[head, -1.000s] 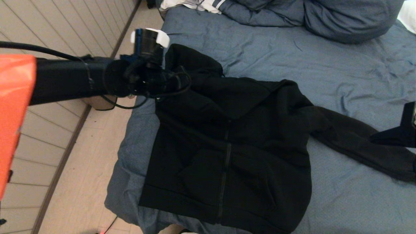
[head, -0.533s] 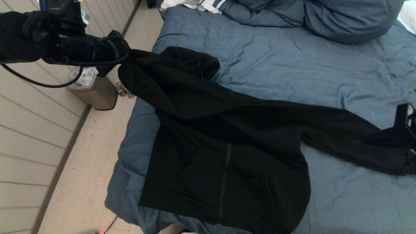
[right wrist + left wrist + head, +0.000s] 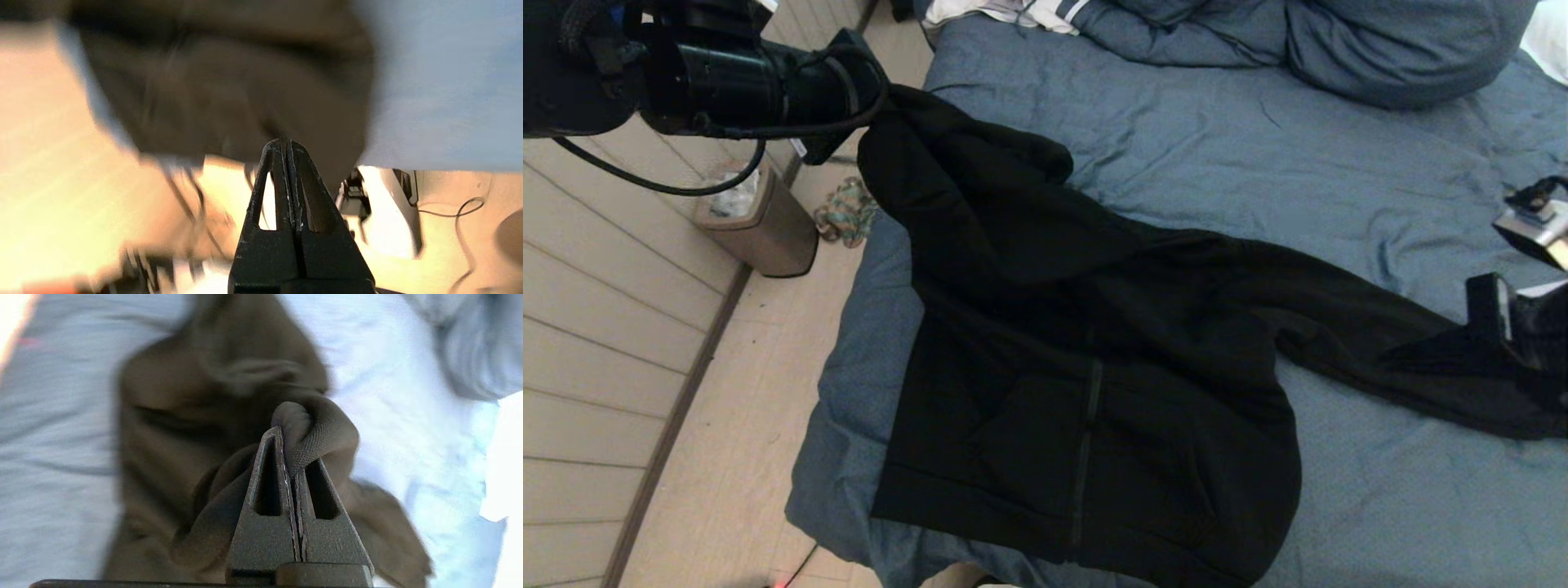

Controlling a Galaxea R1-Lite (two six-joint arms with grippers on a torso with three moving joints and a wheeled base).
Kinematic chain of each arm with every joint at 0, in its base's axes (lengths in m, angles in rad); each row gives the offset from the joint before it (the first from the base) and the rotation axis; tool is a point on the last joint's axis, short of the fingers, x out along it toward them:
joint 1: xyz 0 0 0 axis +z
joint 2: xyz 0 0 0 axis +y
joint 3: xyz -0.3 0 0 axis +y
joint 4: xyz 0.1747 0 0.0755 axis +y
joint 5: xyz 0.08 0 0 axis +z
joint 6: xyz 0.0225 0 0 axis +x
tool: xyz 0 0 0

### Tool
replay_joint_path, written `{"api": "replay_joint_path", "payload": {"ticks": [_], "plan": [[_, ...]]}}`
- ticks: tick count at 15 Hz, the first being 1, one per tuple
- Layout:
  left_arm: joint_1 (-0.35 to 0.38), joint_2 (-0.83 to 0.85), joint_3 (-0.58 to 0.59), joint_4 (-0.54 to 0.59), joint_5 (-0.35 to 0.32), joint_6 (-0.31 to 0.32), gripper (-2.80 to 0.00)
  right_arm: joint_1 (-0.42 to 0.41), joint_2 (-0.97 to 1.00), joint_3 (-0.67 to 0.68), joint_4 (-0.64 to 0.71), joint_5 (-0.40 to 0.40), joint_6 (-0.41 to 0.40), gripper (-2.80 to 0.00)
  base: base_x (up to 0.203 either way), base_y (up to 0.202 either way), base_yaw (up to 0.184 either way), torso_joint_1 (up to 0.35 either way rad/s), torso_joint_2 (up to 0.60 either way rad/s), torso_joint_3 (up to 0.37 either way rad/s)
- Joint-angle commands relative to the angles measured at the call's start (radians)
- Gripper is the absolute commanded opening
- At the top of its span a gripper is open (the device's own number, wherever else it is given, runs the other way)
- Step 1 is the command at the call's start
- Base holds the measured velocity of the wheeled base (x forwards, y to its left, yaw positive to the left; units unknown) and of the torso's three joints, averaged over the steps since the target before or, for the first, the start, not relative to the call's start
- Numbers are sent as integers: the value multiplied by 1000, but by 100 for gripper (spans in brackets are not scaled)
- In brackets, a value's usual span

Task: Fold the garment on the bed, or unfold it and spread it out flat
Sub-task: Unfold the black sweatshirt

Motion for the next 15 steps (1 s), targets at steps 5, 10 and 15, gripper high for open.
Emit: {"api": "replay_joint_path", "payload": {"ticks": [5,10,15], "plan": [[-100,-24,-2,-38,12,-4,-280,562,180,95,-169,-43,-98,-280,0,0,0,0,0,0],[-144,6,-1,-38,48,-5,-280,796,477,102,-613,-443,-232,-280,0,0,0,0,0,0],[-207,7,37,-31,72,-13,-280,852,822,-41,-1080,-949,-299,-280,0,0,0,0,0,0]]}}
